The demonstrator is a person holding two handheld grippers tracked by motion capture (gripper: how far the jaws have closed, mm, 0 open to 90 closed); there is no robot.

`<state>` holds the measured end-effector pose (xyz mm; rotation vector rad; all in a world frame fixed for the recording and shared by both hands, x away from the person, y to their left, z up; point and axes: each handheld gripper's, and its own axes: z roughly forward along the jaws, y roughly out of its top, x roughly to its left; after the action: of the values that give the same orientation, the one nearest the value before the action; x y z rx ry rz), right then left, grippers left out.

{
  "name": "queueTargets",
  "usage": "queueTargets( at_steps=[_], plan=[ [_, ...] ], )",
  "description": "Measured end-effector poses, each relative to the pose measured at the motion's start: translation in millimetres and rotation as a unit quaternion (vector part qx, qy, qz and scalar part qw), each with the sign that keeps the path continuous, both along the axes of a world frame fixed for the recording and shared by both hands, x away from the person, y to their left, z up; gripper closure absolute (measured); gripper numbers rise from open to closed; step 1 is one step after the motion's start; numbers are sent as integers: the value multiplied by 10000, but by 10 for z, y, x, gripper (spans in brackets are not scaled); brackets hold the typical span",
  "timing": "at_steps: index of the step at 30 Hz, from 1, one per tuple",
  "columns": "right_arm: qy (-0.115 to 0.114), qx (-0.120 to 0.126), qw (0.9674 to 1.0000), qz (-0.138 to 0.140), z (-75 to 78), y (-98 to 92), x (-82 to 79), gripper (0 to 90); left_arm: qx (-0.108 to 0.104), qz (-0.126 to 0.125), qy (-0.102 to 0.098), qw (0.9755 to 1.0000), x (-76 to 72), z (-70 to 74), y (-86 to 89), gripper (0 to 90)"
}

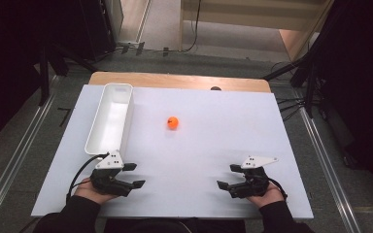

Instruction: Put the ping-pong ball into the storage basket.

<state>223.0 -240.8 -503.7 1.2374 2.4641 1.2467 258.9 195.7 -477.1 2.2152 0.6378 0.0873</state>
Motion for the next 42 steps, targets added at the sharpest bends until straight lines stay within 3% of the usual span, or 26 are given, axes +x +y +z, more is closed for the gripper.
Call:
queueTargets(
  at_steps=[7, 15, 20, 31, 33, 37, 42],
  plan=[
    [1, -4, 10000, 28, 2, -3, -3, 142, 146, 118, 179, 9997, 9, 9, -30, 322],
    [23, -19, 10000, 29, 8, 6, -5, 142, 40, 116, 100, 9999, -3, 1, -6, 322],
    [18, -19, 10000, 53, 14, 19, -7, 142, -216, 69, 62, 9997, -23, 10, 21, 374],
    [-10, -11, 10000, 73, 17, 14, -4, 142, -212, 119, -82, 9997, -34, 12, 29, 375],
    [26, 4, 10000, 61, 18, 17, -11, 142, -212, 127, -36, 9997, -23, 20, 41, 375],
    [6, -14, 10000, 86, 14, 12, -15, 142, -249, 153, 241, 9993, 3, 24, 48, 375],
    [-66, -37, 10000, 59, 20, 7, -19, 145, -161, 101, 177, 9997, 4, 22, 44, 370]
  ],
)
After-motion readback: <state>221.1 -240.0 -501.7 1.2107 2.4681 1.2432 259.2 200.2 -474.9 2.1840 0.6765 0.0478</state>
